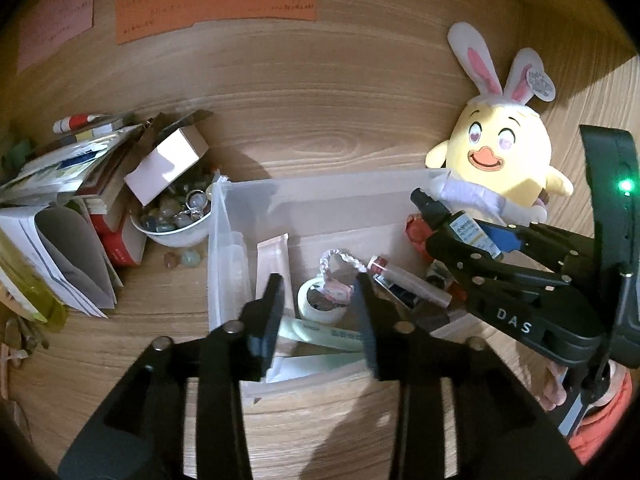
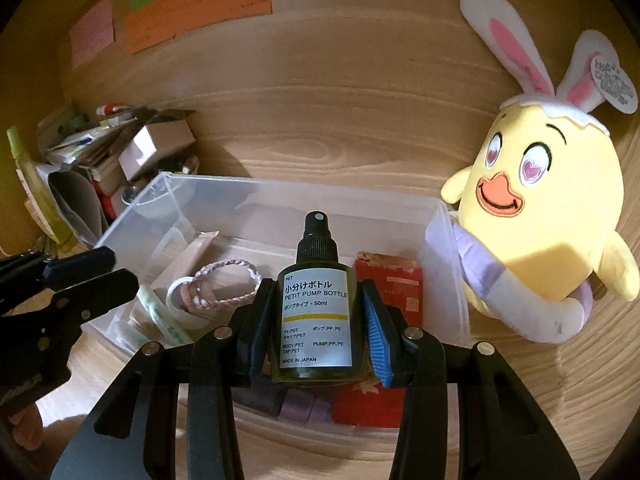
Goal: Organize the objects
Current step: 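Open the right tool to release the pump bottle into the box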
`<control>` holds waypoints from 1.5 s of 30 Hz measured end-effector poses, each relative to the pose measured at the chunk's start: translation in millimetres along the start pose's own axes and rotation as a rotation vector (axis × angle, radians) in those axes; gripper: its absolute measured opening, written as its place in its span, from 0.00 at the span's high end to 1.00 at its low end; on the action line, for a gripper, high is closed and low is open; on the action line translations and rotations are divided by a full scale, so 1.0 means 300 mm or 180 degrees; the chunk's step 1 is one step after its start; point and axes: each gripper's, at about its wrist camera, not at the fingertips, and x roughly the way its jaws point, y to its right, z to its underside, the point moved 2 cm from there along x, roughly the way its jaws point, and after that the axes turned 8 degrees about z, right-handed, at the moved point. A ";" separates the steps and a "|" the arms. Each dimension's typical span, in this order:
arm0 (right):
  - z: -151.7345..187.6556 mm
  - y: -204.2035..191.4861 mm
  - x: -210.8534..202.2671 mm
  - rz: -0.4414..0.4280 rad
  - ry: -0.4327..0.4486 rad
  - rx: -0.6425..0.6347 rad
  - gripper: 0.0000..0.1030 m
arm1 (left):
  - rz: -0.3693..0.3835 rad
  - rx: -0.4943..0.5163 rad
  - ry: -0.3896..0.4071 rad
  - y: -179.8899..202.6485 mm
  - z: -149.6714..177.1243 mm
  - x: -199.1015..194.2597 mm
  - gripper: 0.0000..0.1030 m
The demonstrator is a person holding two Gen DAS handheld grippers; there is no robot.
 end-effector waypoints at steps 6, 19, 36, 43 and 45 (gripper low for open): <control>0.011 -0.008 0.033 0.0027 -0.0079 -0.0015 0.63 | -0.0018 0.0002 0.0080 0.004 0.000 -0.034 0.36; 0.015 -0.054 -0.005 0.0151 0.0009 -0.0221 0.27 | -0.0045 -0.0079 0.0123 -0.016 0.009 -0.084 0.24; 0.052 -0.023 -0.227 0.0034 0.0253 -0.0095 0.12 | 0.0002 0.0010 0.0260 -0.003 0.047 -0.206 0.07; 0.116 0.006 -0.315 0.0021 0.0369 -0.0037 0.03 | 0.0082 0.0051 0.0350 0.030 0.063 -0.257 0.04; 0.127 0.007 -0.333 0.0038 0.0389 -0.0045 0.03 | 0.0092 0.0073 0.0358 0.040 0.070 -0.264 0.04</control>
